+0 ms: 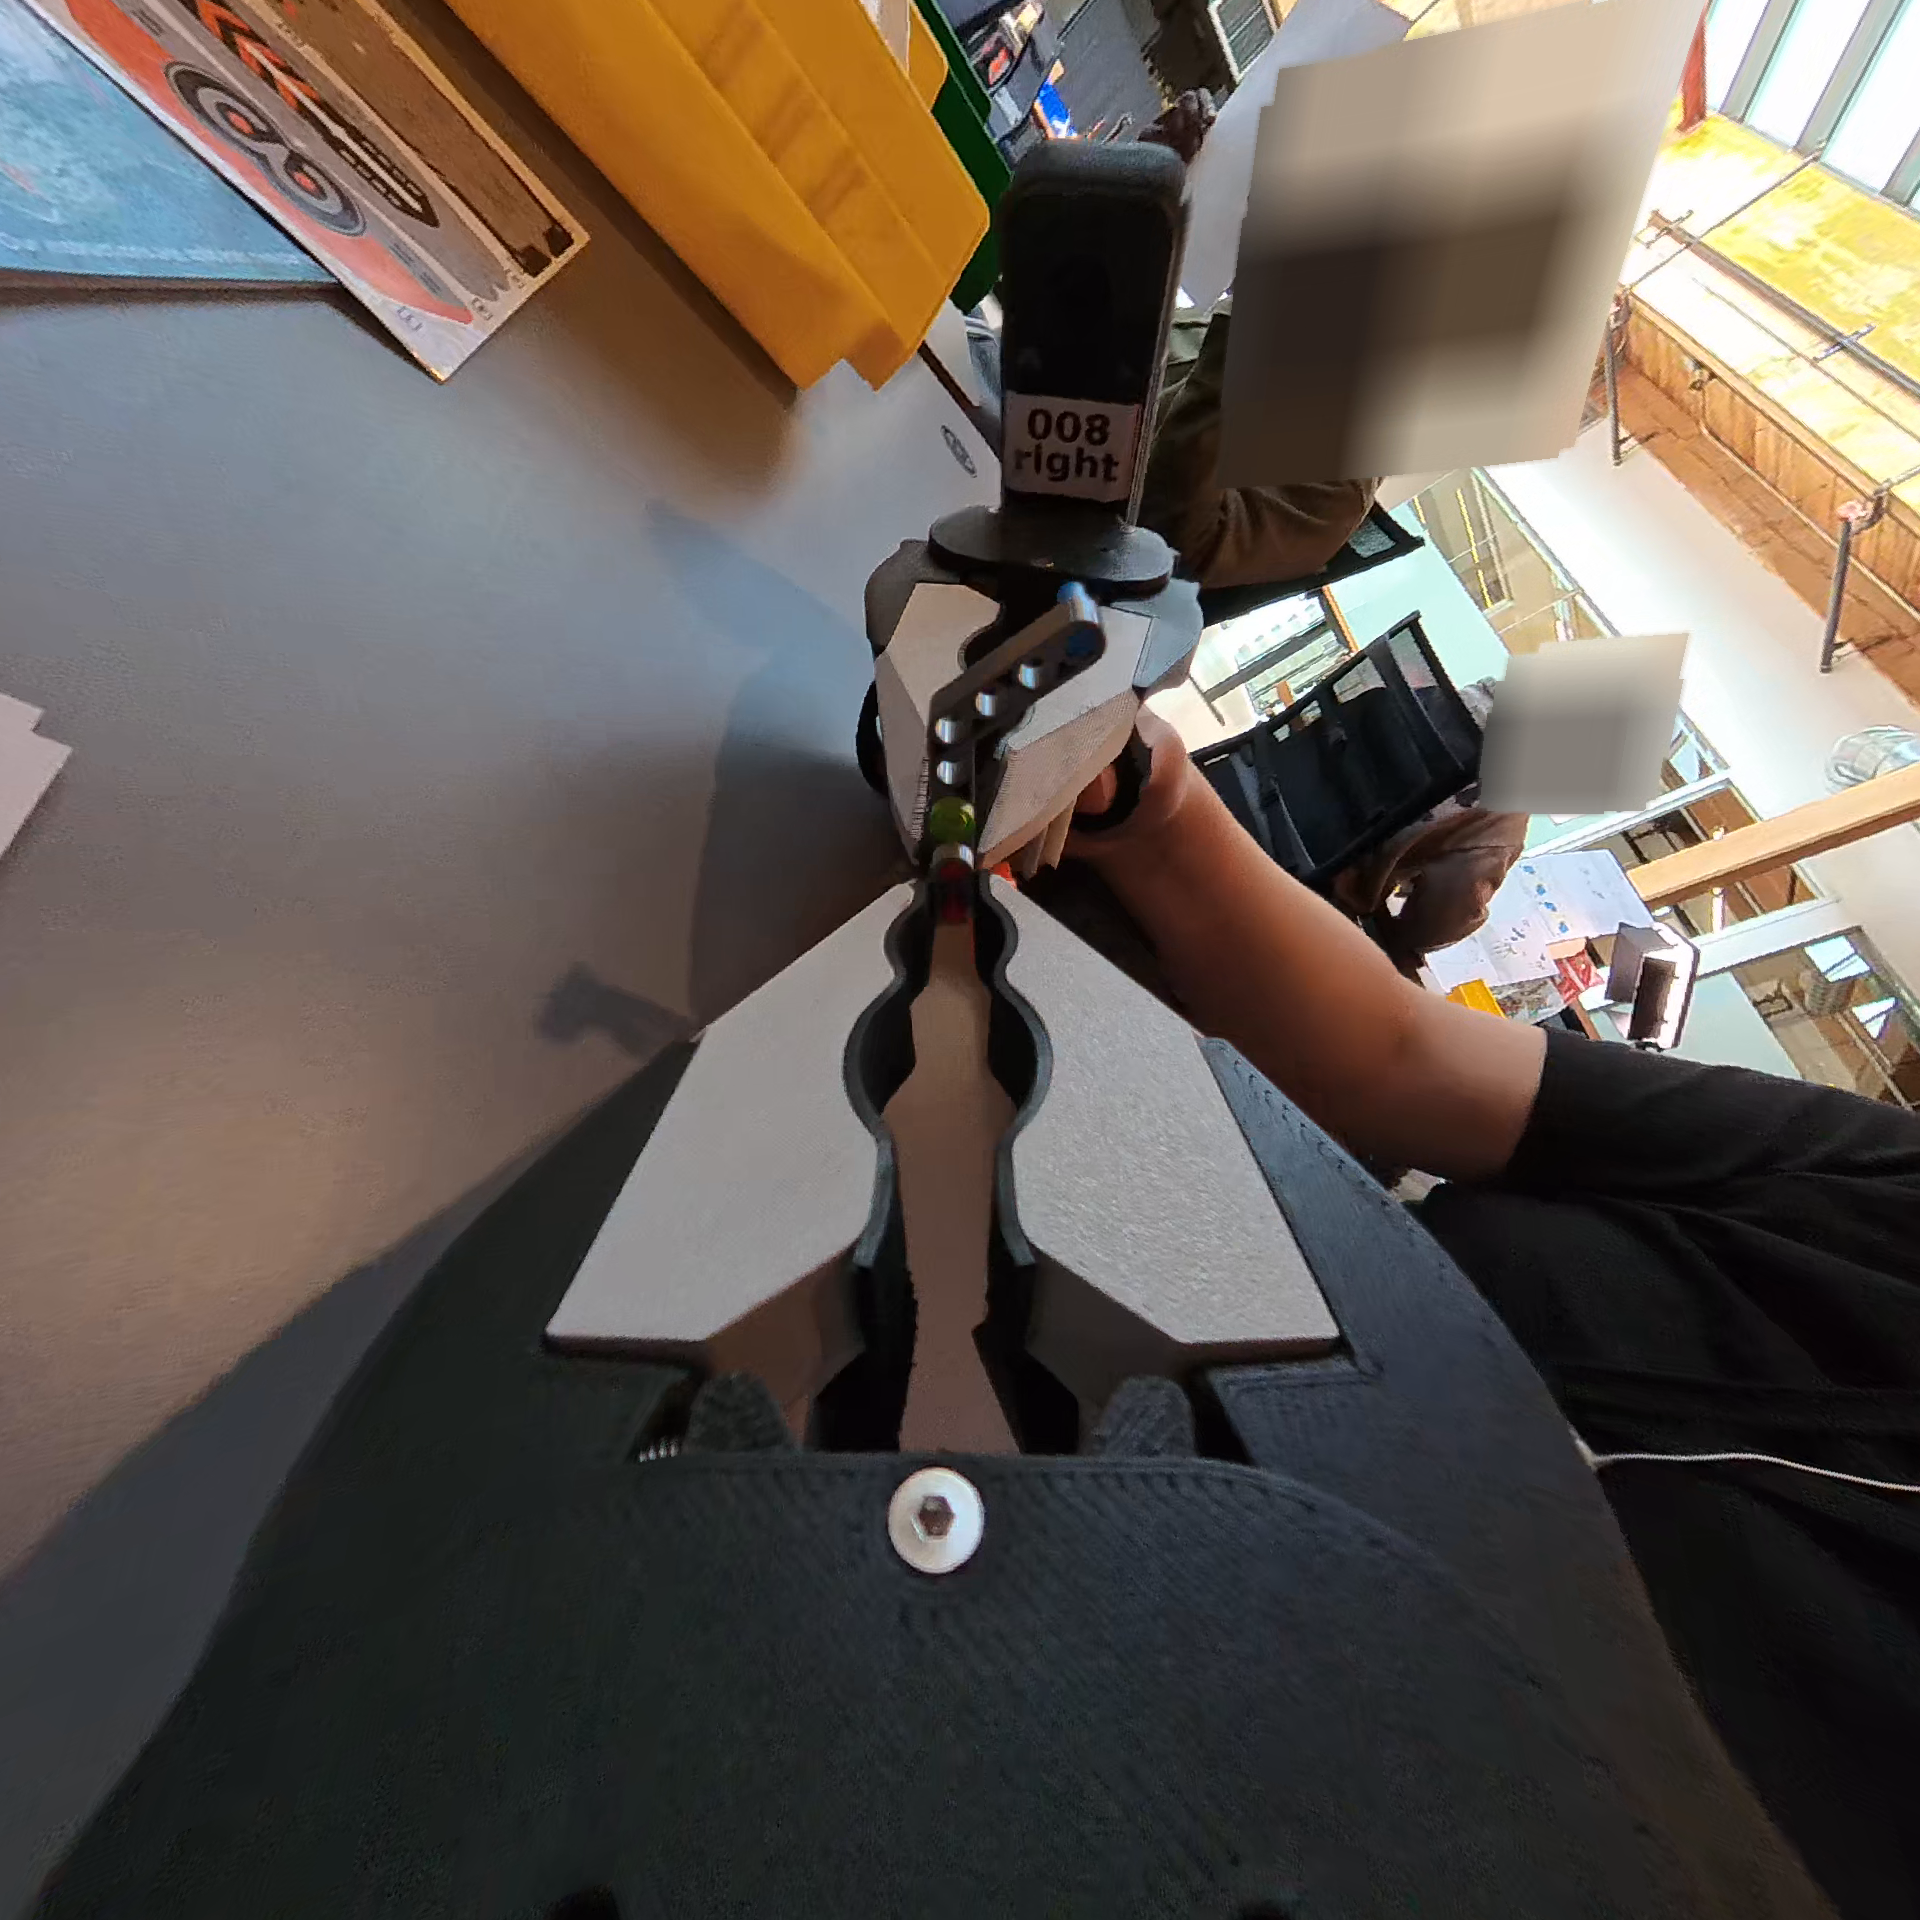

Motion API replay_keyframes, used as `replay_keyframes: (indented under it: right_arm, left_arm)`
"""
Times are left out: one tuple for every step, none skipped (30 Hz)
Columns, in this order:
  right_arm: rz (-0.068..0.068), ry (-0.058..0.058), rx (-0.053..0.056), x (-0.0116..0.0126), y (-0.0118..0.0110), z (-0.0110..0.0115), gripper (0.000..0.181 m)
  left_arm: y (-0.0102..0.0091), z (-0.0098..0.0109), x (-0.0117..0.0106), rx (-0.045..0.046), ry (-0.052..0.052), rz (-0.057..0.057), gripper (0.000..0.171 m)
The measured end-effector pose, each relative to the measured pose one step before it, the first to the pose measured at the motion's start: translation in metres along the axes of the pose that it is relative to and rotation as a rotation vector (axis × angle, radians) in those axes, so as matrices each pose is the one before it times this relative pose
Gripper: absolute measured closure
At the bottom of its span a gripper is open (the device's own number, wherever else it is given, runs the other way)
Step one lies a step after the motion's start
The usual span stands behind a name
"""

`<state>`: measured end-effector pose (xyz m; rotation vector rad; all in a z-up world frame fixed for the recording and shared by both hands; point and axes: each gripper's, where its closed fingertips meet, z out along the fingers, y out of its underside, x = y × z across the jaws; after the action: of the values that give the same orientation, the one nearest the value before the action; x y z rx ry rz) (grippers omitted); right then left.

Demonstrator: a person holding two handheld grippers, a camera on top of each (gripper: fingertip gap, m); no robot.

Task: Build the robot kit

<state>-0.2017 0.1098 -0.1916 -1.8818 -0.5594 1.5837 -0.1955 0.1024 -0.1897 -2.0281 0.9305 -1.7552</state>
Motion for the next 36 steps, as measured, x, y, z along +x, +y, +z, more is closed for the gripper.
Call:
replay_keyframes:
  right_arm:
    - [-0.0078,0.0045,-0.0072,0.00035,0.0011,0.00075,0.175]
    - [0.0009,0.0028,-0.0129,0.00132,0.00141,0.00053,0.175]
    - [-0.001,0.0012,-0.0128,0.00112,0.00095,0.00033,0.175]
    - [-0.0049,-0.0004,-0.0138,0.00064,0.00117,0.00034,0.175]
    - [-0.0034,-0.001,-0.016,0.00073,0.00144,0.00023,0.175]
    - [-0.0045,0.0027,-0.0178,0.00098,0.00168,0.00042,0.175]
    - [-0.0095,0.006,-0.0142,0.00112,0.0011,0.00011,0.175]
    - [-0.0099,0.0044,-0.0089,0.00093,0.00038,-0.00024,0.175]
    - [-0.0046,0.0009,-0.0095,0.00071,0.00067,-0.00024,0.175]
    - [-0.0003,0.0022,-0.0102,0.00089,0.00082,-0.00002,0.175]
    - [-0.003,0.004,-0.0111,0.0009,0.00113,0.00024,0.175]
    - [-0.0078,0.0079,-0.0123,0.00082,0.00147,0.00025,0.175]
    - [-0.0084,0.0116,-0.0055,0.00106,0.00069,0.00015,0.175]
    - [-0.0067,0.0038,0.0002,-0.00006,0.00003,-0.00014,0.175]
    - [-0.0013,-0.0025,0.0087,-0.00047,-0.00104,-0.00057,0.175]
    - [0.0053,-0.0046,0.006,-0.00018,-0.00086,-0.00062,0.175]
    - [0.0069,-0.0027,0.0016,0.00025,-0.0003,-0.00025,0.175]
    - [-0.0003,0.0006,0.0004,0.00006,0.00002,-0.00008,0.175]
    - [-0.0033,0.0029,-0.0026,0.00003,0.00053,0.0002,0.175]
    - [-0.0012,0.0039,0.0005,0.00031,0.00005,0.00017,0.175]
    - [0.001,0.0013,0.0014,0.00015,-0.00004,-0.00008,0.175]
    - [0.0025,-0.0024,0.0042,-0.00024,-0.0004,-0.00024,0.175]
    - [0.007,-0.0051,0.0102,-0.00041,-0.00111,-0.00042,0.175]
    - [0.0085,-0.0059,0.0065,-0.0004,-0.00057,-0.00021,0.175]
    - [0.004,0.0012,0.0002,0.00031,0.00017,0.00033,0.175]
    - [0.0013,0.0073,-0.0077,0.0011,0.00101,0.00052,0.175]
    - [0.0015,0.0086,-0.008,0.00124,0.00104,0.0006,0.175]
    - [-0.0013,0.0097,-0.0052,0.00115,0.00073,0.00049,0.175]
    - [-0.0057,0.0106,-0.0046,0.00085,0.00064,0.00053,0.175]
    - [-0.0078,0.0105,-0.0015,0.00084,0.00023,0.00019,0.175]
    - [-0.0054,0.008,-0.0019,0.00052,0.00022,0.0002,0.175]
    - [-0.0005,0.0059,-0.0024,0.00068,0.00037,0.0002,0.175]
    - [0.0009,0.0056,-0.0015,0.0008,0.00019,0.00013,0.175]
    - [-0.0025,0.0062,-0.0037,0.00049,0.00052,0.0003,0.175]
    - [-0.0032,0.0089,-0.0039,0.00092,0.00054,0.00029,0.175]
    - [-0.0012,0.008,-0.0024,0.00085,0.00035,0.00024,0.175]
  left_arm:
    - [0.00106,-0.00037,-0.00067,-0.00798,-0.0036,0.0025,0.166]
    - [0.00128,-0.00028,-0.00109,-0.01143,-0.0056,0.0029,0.166]
    - [0.00149,0.00007,-0.00134,-0.01173,-0.0064,0.0048,0.166]
    - [0.00113,0.00015,-0.00102,-0.00668,-0.0023,0.0019,0.166]
    - [0.00132,0.00035,-0.00078,-0.00668,0.0006,-0.0041,0.166]
    - [0.00168,0.00033,-0.00112,-0.00976,-0.0025,-0.0051,0.166]
    - [0.00108,0.00039,-0.00121,-0.00899,-0.0067,-0.0025,0.166]
    - [0.00052,0.00062,-0.001,-0.00521,-0.0063,0.0025,0.166]
    - [0.00051,0.00063,-0.00069,-0.00258,-0.0026,0.003,0.166]
    - [0.0009,0.00077,-0.00081,-0.00323,0.0009,-0.0028,0.166]
    - [0.00097,0.00072,-0.00115,-0.00356,0.0018,-0.0074,0.166]
    - [0.00139,0.001,-0.00115,-0.00778,0.0021,-0.0074,0.166]
    - [0.0008,0.00074,-0.00142,-0.00581,-0.0041,-0.0025,0.166]
    - [0.00001,0.00035,-0.00043,-0.00056,-0.0026,0.0025,0.166]
    - [-0.00103,-0.00015,0.00058,0.0067,0.0027,0.0039,0.166]
    - [-0.00114,-0.00006,0.00074,0.00844,0.0046,0.0013,0.166]
    - [-0.00052,0.00027,0.00001,0.00524,0.003,-0.0017,0.166]
    - [-0.00021,0.0003,-0.00013,0.00613,0.0041,-0.0023,0.166]
    - [0.00014,0.00014,-0.00017,0.00425,0.0066,-0.0068,0.166]
    - [-0.0003,-0.0001,-0.00021,0.00555,0.0052,-0.0059,0.166]
    - [-0.00024,-0.00003,-0.00023,0.00717,0.0033,-0.0028,0.166]
    - [-0.00022,0.00012,0.00019,0.00844,0.0057,-0.0033,0.166]
    - [-0.00078,-0.00003,0.00052,0.01234,0.0105,-0.0057,0.166]
    - [-0.00057,-0.00012,0.00058,0.01003,0.0125,-0.0084,0.166]
    - [-0.0001,-0.00015,-0.00005,0.00582,0.0098,-0.0066,0.166]
    - [0.00031,-0.00007,-0.00099,0.00276,0.0038,-0.0042,0.166]
    - [0.00094,0.00008,-0.00143,-0.00233,0.0017,-0.0081,0.166]
    - [0.00053,-0.00002,-0.00148,-0.00127,0.001,-0.0084,0.166]
    - [0.0003,-0.00011,-0.00115,-0.00036,0.0001,-0.0074,0.166]
    - [-0.00005,0.0,-0.0009,0.00163,-0.0001,-0.0052,0.166]
    - [-0.00017,-0.00007,-0.00071,0.0023,0.0011,-0.0044,0.166]
    - [-0.00016,0.00004,-0.00071,0.00043,0.0014,-0.0052,0.166]
    - [0.00014,0.00007,-0.00078,-0.00008,0.0004,-0.0039,0.166]
    - [0.00021,0.00008,-0.00071,-0.00019,0.0008,-0.0053,0.166]
    - [0.00035,0.00013,-0.00077,-0.0011,-0.0001,-0.0073,0.166]
    - [0.00023,0.00013,-0.00104,-0.00061,-0.0039,-0.0049,0.166]
